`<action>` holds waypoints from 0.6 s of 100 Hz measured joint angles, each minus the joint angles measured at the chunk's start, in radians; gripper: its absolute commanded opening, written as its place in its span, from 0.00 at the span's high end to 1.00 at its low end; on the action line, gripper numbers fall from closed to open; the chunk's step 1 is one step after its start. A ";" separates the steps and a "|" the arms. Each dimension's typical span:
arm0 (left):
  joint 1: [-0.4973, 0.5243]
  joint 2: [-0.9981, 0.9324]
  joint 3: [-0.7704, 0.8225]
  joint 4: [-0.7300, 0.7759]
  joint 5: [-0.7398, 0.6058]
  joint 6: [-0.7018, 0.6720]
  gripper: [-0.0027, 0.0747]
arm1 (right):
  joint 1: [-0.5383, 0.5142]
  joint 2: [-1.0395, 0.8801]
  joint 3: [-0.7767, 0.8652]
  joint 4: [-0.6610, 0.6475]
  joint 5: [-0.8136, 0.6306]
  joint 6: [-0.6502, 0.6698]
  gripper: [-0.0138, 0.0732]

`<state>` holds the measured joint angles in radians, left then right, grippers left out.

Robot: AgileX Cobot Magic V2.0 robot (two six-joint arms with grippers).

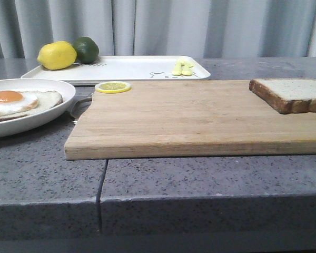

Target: Place bread and move sandwich to tray

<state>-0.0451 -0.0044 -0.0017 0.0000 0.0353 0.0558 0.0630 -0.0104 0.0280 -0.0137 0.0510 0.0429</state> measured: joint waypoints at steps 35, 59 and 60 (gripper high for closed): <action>0.000 0.000 -0.034 -0.099 0.057 0.000 0.99 | 0.000 0.000 -0.010 0.000 0.043 0.000 0.92; 0.000 0.062 -0.234 -0.111 0.265 0.000 0.99 | 0.000 0.000 -0.178 0.000 0.277 0.000 0.92; 0.000 0.067 -0.240 -0.115 0.270 0.000 0.99 | 0.000 0.000 -0.184 0.000 0.290 0.000 0.92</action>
<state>-0.0451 0.0626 -0.2418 -0.1151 0.3055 0.0558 0.0630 -0.0104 -0.1559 -0.0137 0.3408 0.0429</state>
